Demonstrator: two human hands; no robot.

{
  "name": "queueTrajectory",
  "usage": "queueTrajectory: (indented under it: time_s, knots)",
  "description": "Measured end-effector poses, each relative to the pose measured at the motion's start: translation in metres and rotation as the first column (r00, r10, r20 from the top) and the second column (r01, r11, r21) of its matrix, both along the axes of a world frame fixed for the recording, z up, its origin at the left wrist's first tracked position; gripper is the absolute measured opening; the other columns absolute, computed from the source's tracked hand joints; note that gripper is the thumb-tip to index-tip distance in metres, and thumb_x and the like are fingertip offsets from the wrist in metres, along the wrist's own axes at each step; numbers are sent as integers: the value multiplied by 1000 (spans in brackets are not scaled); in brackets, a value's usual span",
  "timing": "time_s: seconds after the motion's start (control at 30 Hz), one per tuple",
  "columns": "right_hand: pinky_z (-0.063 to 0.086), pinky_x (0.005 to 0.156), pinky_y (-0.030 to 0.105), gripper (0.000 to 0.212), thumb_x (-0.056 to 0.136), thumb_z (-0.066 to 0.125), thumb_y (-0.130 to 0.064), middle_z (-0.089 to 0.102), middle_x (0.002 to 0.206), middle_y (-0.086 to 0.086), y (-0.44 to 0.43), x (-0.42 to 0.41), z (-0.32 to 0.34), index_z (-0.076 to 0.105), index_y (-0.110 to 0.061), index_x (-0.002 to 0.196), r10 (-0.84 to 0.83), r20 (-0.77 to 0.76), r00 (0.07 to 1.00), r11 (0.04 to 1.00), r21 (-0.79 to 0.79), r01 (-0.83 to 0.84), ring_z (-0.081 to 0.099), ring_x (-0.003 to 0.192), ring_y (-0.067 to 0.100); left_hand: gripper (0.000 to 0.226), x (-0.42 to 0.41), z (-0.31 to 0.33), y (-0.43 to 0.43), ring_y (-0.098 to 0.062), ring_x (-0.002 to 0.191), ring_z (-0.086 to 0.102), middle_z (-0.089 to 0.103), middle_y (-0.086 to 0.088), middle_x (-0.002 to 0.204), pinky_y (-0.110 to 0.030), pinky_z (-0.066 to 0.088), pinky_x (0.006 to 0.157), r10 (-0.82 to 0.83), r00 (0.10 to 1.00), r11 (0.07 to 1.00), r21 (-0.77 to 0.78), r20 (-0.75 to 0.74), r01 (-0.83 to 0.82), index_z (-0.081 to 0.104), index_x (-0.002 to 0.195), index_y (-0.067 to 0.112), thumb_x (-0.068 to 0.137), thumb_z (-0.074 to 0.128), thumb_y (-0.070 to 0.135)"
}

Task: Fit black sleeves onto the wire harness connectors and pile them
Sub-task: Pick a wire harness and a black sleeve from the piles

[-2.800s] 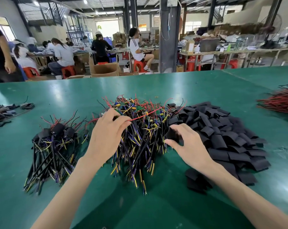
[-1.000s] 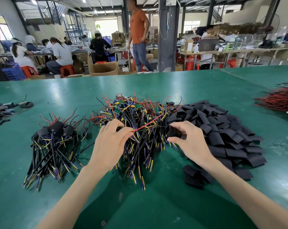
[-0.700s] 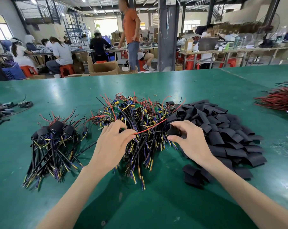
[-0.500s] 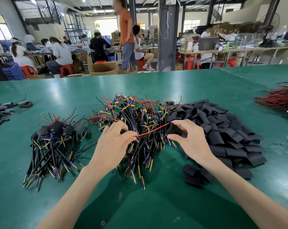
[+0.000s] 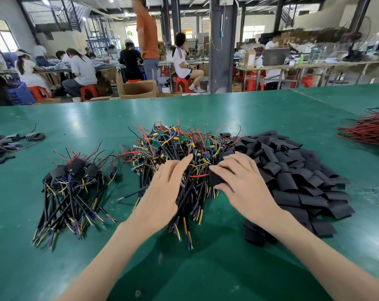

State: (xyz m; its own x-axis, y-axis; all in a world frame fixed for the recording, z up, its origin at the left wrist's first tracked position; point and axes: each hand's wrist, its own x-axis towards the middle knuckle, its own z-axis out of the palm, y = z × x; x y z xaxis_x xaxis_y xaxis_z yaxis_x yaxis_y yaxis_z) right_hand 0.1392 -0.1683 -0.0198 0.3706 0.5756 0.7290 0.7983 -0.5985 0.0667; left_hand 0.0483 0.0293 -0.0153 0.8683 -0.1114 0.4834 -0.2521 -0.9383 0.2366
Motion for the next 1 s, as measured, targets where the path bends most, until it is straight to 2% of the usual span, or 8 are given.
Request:
queueTrajectory:
  time_s: [0.13, 0.27, 0.37, 0.47, 0.57, 0.67, 0.87, 1.0]
  knots:
    - [50, 85, 39, 49, 65, 84, -18, 62, 95, 6, 10, -10, -6, 66, -7, 110, 81, -40, 996, 997, 5, -80, 49, 98, 25, 43, 2, -4, -17, -5, 96, 49, 37, -10, 129, -25, 43, 90, -75, 992, 972, -214, 101, 95, 48, 122, -2, 83, 59, -12]
    - [54, 78, 38, 45, 68, 82, -14, 63, 97, 6, 9, -13, -6, 66, -5, 110, 99, -121, 988, 993, 76, -90, 58, 85, 29, 15, 2, -2, -18, -7, 93, 49, 55, 1, 106, -24, 38, 89, -62, 985, 983, -162, 159, 88, 62, 101, 6, 86, 64, 4]
    - [54, 77, 37, 44, 71, 80, -13, 65, 102, 3, 8, -13, -5, 67, -9, 112, 114, -149, 982, 992, 75, -104, 59, 83, 29, 12, 0, -1, -18, -15, 89, 53, 63, 9, 90, -31, 31, 89, 40, 981, 998, -62, 187, -29, 67, 97, 17, 85, 67, 17]
    - [55, 76, 37, 45, 70, 81, -14, 67, 107, 0, 8, -15, -1, 68, -11, 113, 111, -129, 985, 993, 64, -103, 62, 81, 27, 14, -1, 2, -21, -15, 92, 57, 65, 11, 90, -29, 28, 94, 37, 993, 974, -228, 112, -10, 67, 100, 17, 86, 67, 17]
    - [56, 75, 34, 46, 68, 83, -14, 67, 107, -1, 8, -18, 2, 68, -12, 111, 106, -58, 993, 994, 22, -105, 63, 79, 25, 13, 0, 4, -21, -11, 90, 59, 63, 18, 84, -34, 37, 94, 18, 999, 915, -404, 51, 4, 63, 98, 18, 86, 67, 16]
    - [51, 79, 31, 45, 71, 81, -16, 66, 105, -2, 8, -19, 1, 67, -12, 113, 121, -31, 992, 992, -26, -121, 61, 82, 23, 11, -1, 4, -18, 1, 91, 55, 60, 23, 82, -29, 37, 94, 10, 999, 914, -407, 44, 9, 64, 92, 20, 84, 70, 18]
    - [45, 81, 26, 42, 76, 77, -19, 64, 108, -3, 7, -17, -4, 65, -13, 116, 222, -226, 948, 975, 18, -224, 56, 82, 22, 23, -1, 2, -20, -7, 92, 53, 60, 19, 83, -28, 34, 91, 66, 997, 900, -434, 45, -39, 60, 95, 23, 78, 74, 27]
    - [39, 84, 24, 40, 78, 75, -18, 63, 110, -4, 8, -17, -4, 65, -16, 117, 230, -308, 923, 973, 77, -217, 55, 86, 22, 21, 0, 2, -18, -13, 92, 46, 55, 9, 86, -26, 33, 87, 106, 988, 935, -348, 115, -60, 63, 81, 13, 76, 76, 29]
